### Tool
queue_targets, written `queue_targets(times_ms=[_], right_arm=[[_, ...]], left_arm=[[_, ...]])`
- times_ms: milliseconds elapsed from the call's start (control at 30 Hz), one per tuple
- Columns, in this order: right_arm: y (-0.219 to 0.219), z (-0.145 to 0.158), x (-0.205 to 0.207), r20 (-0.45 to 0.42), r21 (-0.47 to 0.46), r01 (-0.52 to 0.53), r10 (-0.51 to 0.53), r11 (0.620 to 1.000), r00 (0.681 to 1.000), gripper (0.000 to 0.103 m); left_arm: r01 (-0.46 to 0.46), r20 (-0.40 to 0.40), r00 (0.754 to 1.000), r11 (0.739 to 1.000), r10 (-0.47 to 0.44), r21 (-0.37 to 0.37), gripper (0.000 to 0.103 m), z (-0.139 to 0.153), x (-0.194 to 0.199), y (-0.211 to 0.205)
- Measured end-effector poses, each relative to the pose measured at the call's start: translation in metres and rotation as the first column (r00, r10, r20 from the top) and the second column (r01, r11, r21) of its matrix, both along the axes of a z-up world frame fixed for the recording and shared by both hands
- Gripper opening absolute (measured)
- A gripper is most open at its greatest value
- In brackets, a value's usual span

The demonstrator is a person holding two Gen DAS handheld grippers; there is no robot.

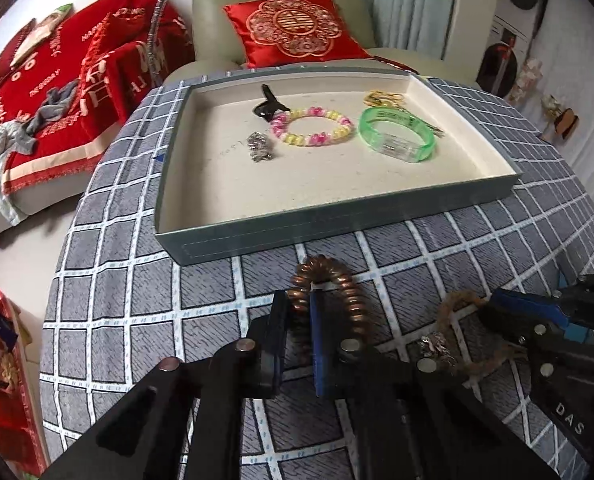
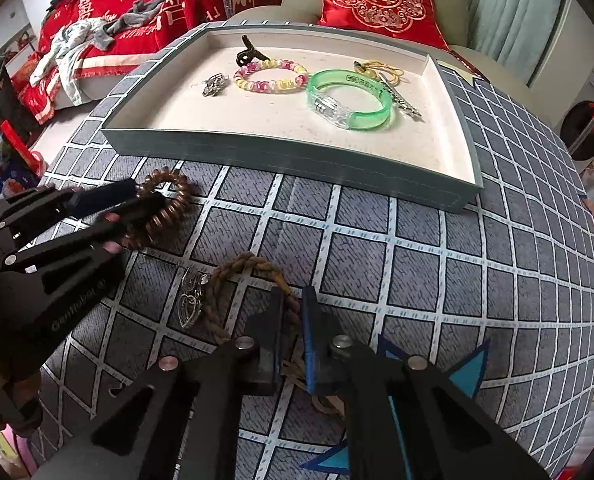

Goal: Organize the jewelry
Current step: 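Grasp the braided cord bracelet with the right tool while the left tool grasps the brown coil bracelet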

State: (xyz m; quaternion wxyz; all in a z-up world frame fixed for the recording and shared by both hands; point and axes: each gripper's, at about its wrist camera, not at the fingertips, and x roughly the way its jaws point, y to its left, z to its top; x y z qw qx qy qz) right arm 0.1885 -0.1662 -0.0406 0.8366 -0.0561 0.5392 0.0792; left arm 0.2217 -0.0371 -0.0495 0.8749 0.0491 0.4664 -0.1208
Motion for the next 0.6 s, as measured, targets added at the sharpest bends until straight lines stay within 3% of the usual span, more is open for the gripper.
queue_targets(times_ms=[600], right_arm=[[-0.030, 0.054, -0.012, 0.120, 0.091, 0.059, -0.070, 0.994, 0.990, 0.007]], left_arm=[[0.012, 0.103, 0.995, 0.998, -0.006, -0.055, 0.025, 0.046, -0.015, 0.022]])
